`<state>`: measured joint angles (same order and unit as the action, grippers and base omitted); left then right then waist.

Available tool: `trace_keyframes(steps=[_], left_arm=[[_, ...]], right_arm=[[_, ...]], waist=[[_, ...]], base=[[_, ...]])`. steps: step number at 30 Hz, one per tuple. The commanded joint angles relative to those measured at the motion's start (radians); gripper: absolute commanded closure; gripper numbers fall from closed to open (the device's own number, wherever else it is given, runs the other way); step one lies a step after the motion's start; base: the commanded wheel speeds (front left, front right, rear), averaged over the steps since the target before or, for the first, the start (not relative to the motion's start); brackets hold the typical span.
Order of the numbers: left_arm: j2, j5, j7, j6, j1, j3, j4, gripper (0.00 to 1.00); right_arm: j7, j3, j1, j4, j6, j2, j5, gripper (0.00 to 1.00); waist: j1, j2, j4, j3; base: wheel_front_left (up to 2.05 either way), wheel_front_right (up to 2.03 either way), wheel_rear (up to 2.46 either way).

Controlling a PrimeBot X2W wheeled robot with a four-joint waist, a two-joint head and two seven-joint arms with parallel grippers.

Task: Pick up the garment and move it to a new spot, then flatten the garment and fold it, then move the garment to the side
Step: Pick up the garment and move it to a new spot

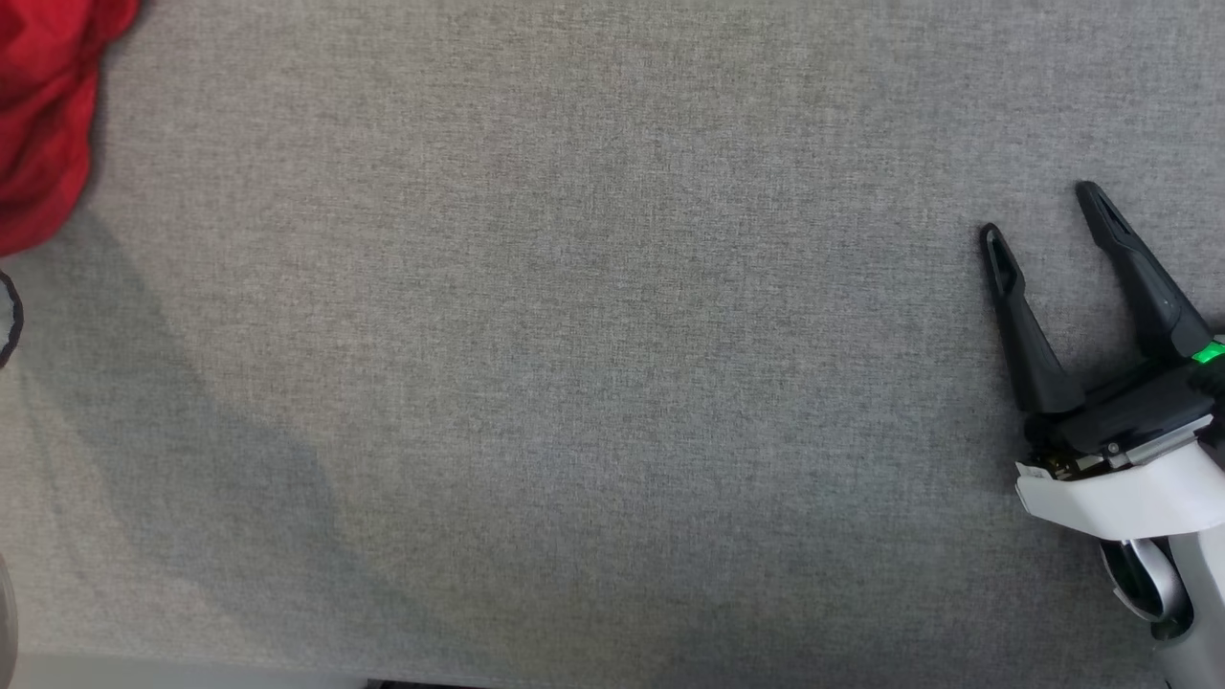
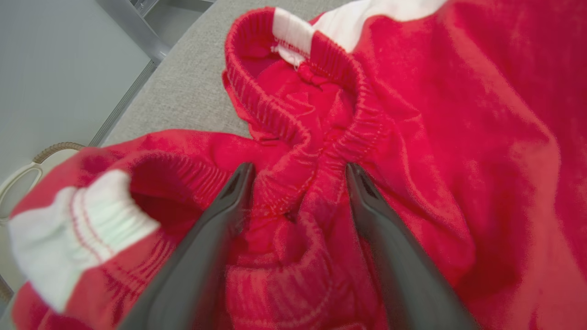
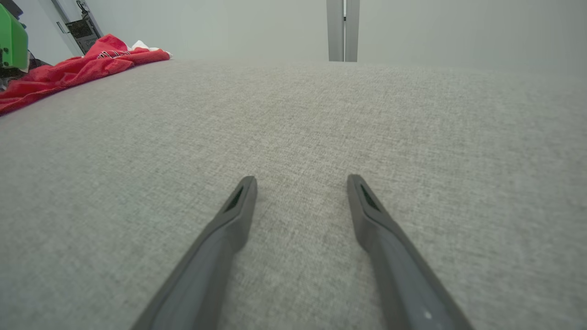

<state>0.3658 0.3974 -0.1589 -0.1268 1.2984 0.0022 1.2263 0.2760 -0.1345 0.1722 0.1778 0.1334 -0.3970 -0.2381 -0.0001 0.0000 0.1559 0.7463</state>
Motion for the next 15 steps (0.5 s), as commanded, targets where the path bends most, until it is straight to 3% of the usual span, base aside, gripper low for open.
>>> trace_keyframes(steps=[1,2,3,4,9,15], left_arm=[[-0.039,0.016,-0.018,-0.005,-0.008,-0.014,0.018,0.00],[-0.046,0.013,-0.026,-0.006,-0.011,-0.022,0.025,0.00],[-0.053,0.012,-0.029,-0.006,-0.016,-0.029,0.028,0.18],[-0.058,0.017,-0.024,-0.007,-0.020,-0.036,0.029,1.00],[-0.044,0.051,0.071,-0.009,-0.053,-0.076,-0.032,1.00],[0.036,0.112,0.244,-0.005,-0.098,-0.153,-0.130,1.00]], right_arm=[[-0.022,0.010,-0.012,-0.092,-0.005,-0.004,0.007,0.00],[-0.023,0.007,-0.008,-0.097,-0.005,-0.004,0.007,0.00],[-0.025,0.004,-0.004,-0.100,-0.005,-0.004,0.007,0.00],[-0.026,0.000,0.002,-0.103,-0.005,-0.005,0.007,0.00],[-0.027,-0.004,0.035,-0.106,-0.005,0.011,0.003,0.00],[-0.020,-0.040,0.054,-0.112,-0.005,0.053,-0.009,0.00]], waist=[[0.0001,0.0000,-0.021,0.040],[0.0001,0.0000,-0.019,0.043],[0.0001,0.0000,-0.019,0.043],[0.0001,0.0000,-0.018,0.042],[0.0001,0.0000,-0.027,0.018],[0.0001,0.0000,-0.049,-0.059]], base=[[0.00,0.00,0.00],[0.00,0.00,0.00],[0.00,0.00,0.00],[0.00,0.00,0.00],[0.00,0.00,0.00],[0.00,0.00,0.00]])
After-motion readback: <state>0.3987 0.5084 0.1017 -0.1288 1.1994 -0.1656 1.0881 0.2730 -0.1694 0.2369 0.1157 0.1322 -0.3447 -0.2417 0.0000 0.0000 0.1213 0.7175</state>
